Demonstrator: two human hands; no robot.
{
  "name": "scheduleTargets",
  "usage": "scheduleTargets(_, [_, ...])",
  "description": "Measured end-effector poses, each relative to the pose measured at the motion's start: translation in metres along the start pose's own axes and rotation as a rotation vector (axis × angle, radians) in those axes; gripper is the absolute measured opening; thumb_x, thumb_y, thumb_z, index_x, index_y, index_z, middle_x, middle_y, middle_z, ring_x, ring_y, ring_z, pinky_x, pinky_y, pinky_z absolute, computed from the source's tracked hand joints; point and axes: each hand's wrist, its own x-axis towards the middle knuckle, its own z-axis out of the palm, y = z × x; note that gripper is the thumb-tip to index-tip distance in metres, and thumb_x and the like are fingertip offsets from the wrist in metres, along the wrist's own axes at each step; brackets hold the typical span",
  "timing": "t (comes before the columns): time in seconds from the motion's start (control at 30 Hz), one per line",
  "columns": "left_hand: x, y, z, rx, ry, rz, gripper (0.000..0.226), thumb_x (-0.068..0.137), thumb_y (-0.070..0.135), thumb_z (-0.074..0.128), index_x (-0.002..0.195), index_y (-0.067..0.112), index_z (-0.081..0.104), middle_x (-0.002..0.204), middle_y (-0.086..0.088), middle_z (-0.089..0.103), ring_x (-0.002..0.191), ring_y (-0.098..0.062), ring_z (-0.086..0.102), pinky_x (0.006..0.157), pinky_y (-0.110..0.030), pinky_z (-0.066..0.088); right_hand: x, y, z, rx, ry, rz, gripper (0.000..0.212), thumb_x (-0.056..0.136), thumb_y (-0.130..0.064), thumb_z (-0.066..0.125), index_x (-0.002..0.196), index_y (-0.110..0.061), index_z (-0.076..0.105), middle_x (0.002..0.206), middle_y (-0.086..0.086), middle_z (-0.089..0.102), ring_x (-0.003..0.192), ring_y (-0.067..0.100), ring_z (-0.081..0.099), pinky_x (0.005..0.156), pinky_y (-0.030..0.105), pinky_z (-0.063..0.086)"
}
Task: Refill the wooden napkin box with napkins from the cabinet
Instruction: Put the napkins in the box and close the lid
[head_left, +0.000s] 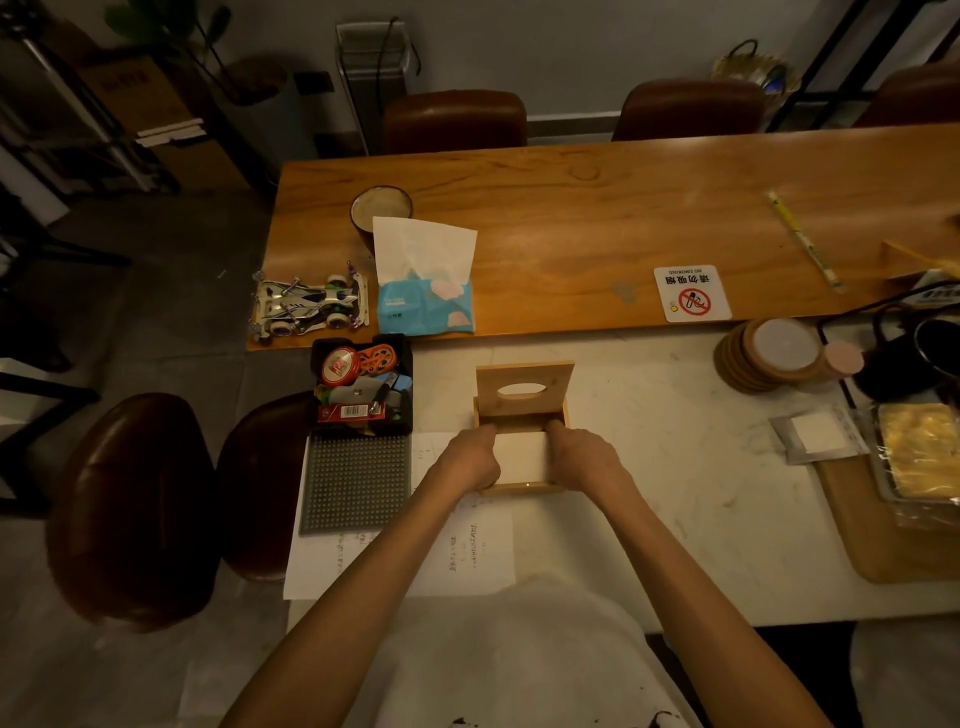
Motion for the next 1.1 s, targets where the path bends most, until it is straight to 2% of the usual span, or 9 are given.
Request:
scheduleTargets(0.33, [-0.014, -0.010, 0.003, -0.082, 0.030, 0.066, 0.065, 0.089, 0.016, 0.048, 0.149, 0.031, 0.028, 0.144, -0.008, 0.049, 0.124, -0.029, 0.052, 0.100, -0.040, 0.046, -0.022, 0.018, 0.000, 0.296, 0.045, -0.095, 0.051, 0.098, -0.041, 0.043, 0.148, -0.036, 0.032, 0.149, 0.010, 0.029, 0.133, 0.031, 0.039, 0.105, 0.044, 0.039])
scheduleTargets(0.43, [-0.027, -0.015, 0.004, -0.290, 0.114, 0.143, 0.056, 0.097, 0.022, 0.043, 0.149, 0.036, 0.027, 0.152, -0.004, 0.039, 0.132, -0.024, 0.045, 0.109, -0.042, 0.040, -0.039, 0.025, -0.001, 0.651, 0.159, -0.133, 0.050, 0.101, -0.048, 0.036, 0.150, -0.038, 0.029, 0.160, 0.001, 0.023, 0.145, 0.024, 0.029, 0.112, 0.040, 0.029])
scheduleTargets(0.57, [-0.045, -0.024, 0.014, -0.918, 0.024, 0.237, 0.045, 0.099, 0.053, 0.033, 0.143, 0.053, 0.027, 0.158, 0.011, 0.025, 0.144, -0.014, 0.026, 0.119, -0.048, 0.026, -0.057, 0.032, 0.009, 1.379, -0.021, -0.100, 0.055, 0.096, -0.063, 0.026, 0.149, -0.048, 0.022, 0.157, -0.001, 0.030, 0.142, 0.028, 0.034, 0.111, 0.047, 0.033])
scheduleTargets(0.63, [-0.049, -0.028, 0.017, -1.024, 0.038, 0.262, 0.044, 0.097, 0.059, 0.029, 0.141, 0.055, 0.031, 0.158, 0.010, 0.029, 0.145, -0.015, 0.028, 0.118, -0.048, 0.027, -0.056, 0.037, 0.014, 1.497, -0.016, -0.025, 0.056, 0.096, -0.064, 0.025, 0.148, -0.043, 0.031, 0.154, 0.004, 0.038, 0.137, 0.030, 0.041, 0.110, 0.050, 0.036])
scheduleTargets(0.77, [-0.057, -0.022, 0.009, -1.054, 0.231, 0.241, 0.039, 0.102, 0.045, 0.031, 0.141, 0.044, 0.035, 0.151, 0.008, 0.035, 0.138, -0.014, 0.035, 0.114, -0.046, 0.033, -0.050, 0.034, 0.024, 0.841, 0.478, -0.111, 0.041, 0.099, -0.056, 0.026, 0.127, -0.042, 0.053, 0.153, 0.001, 0.038, 0.143, 0.023, 0.031, 0.116, 0.046, 0.029])
scheduleTargets(0.87, [-0.054, -0.014, -0.002, -1.085, 0.197, 0.200, 0.044, 0.103, 0.043, 0.030, 0.147, 0.043, 0.022, 0.148, 0.004, 0.036, 0.135, -0.018, 0.037, 0.111, -0.043, 0.034, -0.044, 0.023, 0.031, 0.169, 0.500, -0.228, 0.053, 0.096, -0.061, 0.018, 0.127, -0.044, 0.058, 0.165, 0.002, -0.002, 0.150, 0.025, -0.015, 0.120, 0.047, 0.008])
scheduleTargets(0.93, [-0.051, -0.011, -0.007, -1.089, 0.193, 0.195, 0.048, 0.103, 0.046, 0.027, 0.149, 0.043, 0.016, 0.155, 0.003, 0.028, 0.143, -0.021, 0.029, 0.114, -0.046, 0.030, -0.041, 0.017, 0.037, -0.011, 0.448, -0.228, 0.056, 0.096, -0.062, 0.014, 0.123, -0.044, 0.060, 0.162, 0.003, -0.021, 0.145, 0.027, -0.029, 0.120, 0.048, 0.002])
scheduleTargets(1.0, [-0.049, -0.008, -0.018, -1.025, 0.245, 0.259, 0.050, 0.101, 0.052, 0.025, 0.149, 0.045, 0.016, 0.162, 0.006, 0.016, 0.147, -0.019, 0.019, 0.117, -0.051, 0.024, -0.041, 0.016, 0.036, 0.086, 0.459, -0.240, 0.056, 0.096, -0.060, 0.016, 0.117, -0.040, 0.063, 0.163, 0.002, -0.014, 0.147, 0.026, -0.024, 0.120, 0.047, 0.006])
scheduleTargets(1.1, [-0.051, 0.002, -0.041, -1.039, 0.199, 0.309, 0.052, 0.099, 0.058, 0.019, 0.147, 0.043, 0.030, 0.159, 0.012, 0.020, 0.141, -0.011, 0.022, 0.110, -0.053, 0.030, -0.045, 0.021, 0.020, 0.713, 0.596, -0.196, 0.041, 0.102, -0.045, 0.027, 0.111, -0.030, 0.064, 0.147, -0.006, 0.041, 0.148, 0.021, 0.020, 0.114, 0.039, 0.029])
